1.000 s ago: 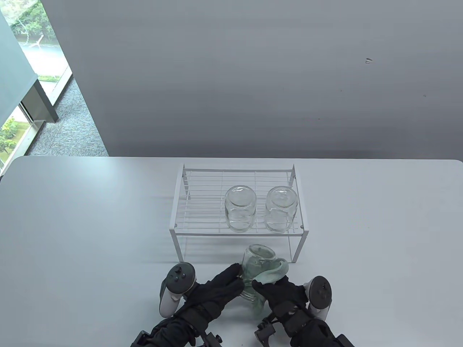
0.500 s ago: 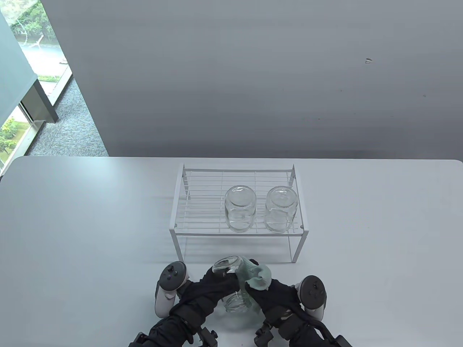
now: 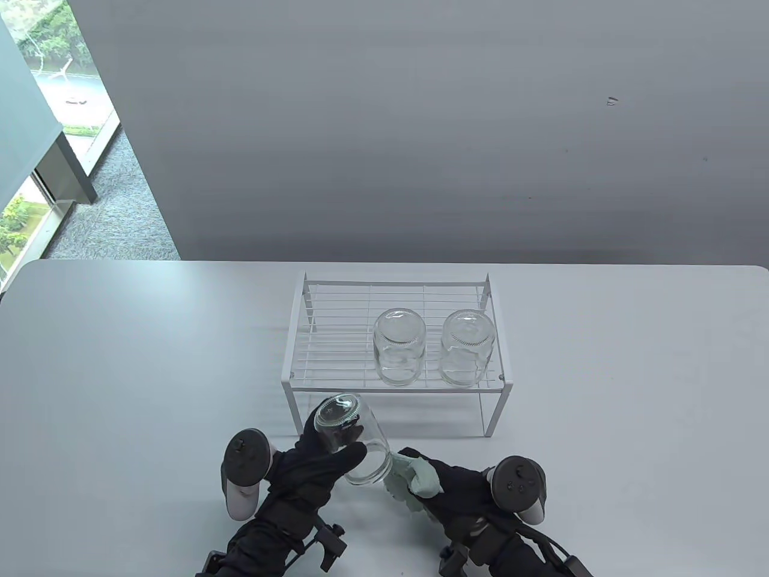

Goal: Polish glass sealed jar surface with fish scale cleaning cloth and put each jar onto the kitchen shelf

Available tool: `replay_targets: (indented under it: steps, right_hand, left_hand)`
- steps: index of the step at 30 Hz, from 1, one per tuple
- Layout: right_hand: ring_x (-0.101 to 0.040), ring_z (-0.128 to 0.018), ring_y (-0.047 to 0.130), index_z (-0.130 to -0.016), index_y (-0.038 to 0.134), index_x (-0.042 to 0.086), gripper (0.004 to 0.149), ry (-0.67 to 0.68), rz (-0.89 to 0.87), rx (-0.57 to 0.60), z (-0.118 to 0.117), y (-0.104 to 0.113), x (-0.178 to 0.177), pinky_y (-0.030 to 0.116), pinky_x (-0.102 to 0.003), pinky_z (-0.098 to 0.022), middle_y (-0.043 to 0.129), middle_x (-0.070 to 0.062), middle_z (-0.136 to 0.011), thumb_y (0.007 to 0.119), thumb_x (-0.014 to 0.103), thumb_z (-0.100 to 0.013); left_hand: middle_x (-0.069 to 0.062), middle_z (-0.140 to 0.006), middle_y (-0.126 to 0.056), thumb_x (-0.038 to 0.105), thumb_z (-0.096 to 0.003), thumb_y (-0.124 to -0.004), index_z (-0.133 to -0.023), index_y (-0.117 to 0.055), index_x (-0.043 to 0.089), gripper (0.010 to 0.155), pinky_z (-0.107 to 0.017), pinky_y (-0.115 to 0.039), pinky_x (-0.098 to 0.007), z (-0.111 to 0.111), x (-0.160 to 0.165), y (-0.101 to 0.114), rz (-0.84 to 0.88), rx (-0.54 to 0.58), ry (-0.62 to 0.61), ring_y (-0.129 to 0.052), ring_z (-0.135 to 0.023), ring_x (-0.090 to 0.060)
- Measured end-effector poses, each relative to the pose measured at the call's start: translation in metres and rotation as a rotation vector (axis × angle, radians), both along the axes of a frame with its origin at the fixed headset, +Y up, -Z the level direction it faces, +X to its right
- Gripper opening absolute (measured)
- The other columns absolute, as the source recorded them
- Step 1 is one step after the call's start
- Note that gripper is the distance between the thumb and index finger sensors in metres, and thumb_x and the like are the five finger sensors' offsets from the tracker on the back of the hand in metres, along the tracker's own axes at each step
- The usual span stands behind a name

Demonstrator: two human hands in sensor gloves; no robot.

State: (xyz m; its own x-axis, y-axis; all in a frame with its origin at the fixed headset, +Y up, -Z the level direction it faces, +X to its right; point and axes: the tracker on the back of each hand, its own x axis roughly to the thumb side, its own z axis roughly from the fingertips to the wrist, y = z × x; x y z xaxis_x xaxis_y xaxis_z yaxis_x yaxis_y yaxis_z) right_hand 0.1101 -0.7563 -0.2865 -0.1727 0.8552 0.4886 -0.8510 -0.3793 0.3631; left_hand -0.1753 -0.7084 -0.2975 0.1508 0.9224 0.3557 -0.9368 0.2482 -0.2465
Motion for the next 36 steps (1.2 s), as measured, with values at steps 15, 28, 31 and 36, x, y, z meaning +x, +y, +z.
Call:
replay_targets:
  steps: [15,28,31,36]
  right_hand:
    - [-0.053,-0.056,0.092,-0.095,0.069,-0.008,0.054,-0.036,-0.069,-0.01,-0.002,0.004,0.009,0.064,-0.066,-0.047,0.081,-0.036,-0.076,0.074,0.023,-0.052]
    - [-0.053,-0.056,0.092,-0.095,0.068,-0.008,0.054,-0.042,-0.092,-0.007,-0.002,0.006,0.014,0.064,-0.066,-0.047,0.081,-0.036,-0.076,0.074,0.024,-0.052]
    - [-0.053,-0.056,0.092,-0.095,0.068,-0.008,0.054,-0.041,-0.093,-0.007,-0.002,0.006,0.014,0.064,-0.066,-0.047,0.081,-0.036,-0.076,0.074,0.024,-0.052]
    - [-0.053,-0.056,0.092,-0.095,0.068,-0.008,0.054,-0.037,-0.092,-0.009,-0.002,0.006,0.014,0.064,-0.066,-0.047,0.081,-0.036,-0.076,0.074,0.024,-0.052]
  left_hand:
    - [-0.017,-0.11,-0.056,0.072,-0.041,-0.085,-0.109,-0.03,0.004,0.11,-0.069,-0.033,-0.071,-0.043,-0.022,0.056,-0.259,0.294,0.41,-0.076,-0.099,-0.04]
    - [-0.022,-0.106,-0.06,0.069,-0.0415,-0.086,-0.107,-0.032,0.0,0.109,-0.069,-0.029,-0.066,-0.079,-0.004,0.05,-0.401,0.178,0.513,-0.078,-0.092,-0.047]
    - [-0.022,-0.106,-0.061,0.069,-0.0416,-0.086,-0.107,-0.033,0.0,0.109,-0.07,-0.028,-0.064,-0.08,-0.002,0.049,-0.423,0.175,0.524,-0.079,-0.09,-0.048]
    - [-0.023,-0.104,-0.062,0.068,-0.0415,-0.087,-0.106,-0.034,-0.001,0.109,-0.071,-0.027,-0.06,-0.081,0.001,0.047,-0.463,0.177,0.539,-0.08,-0.086,-0.051]
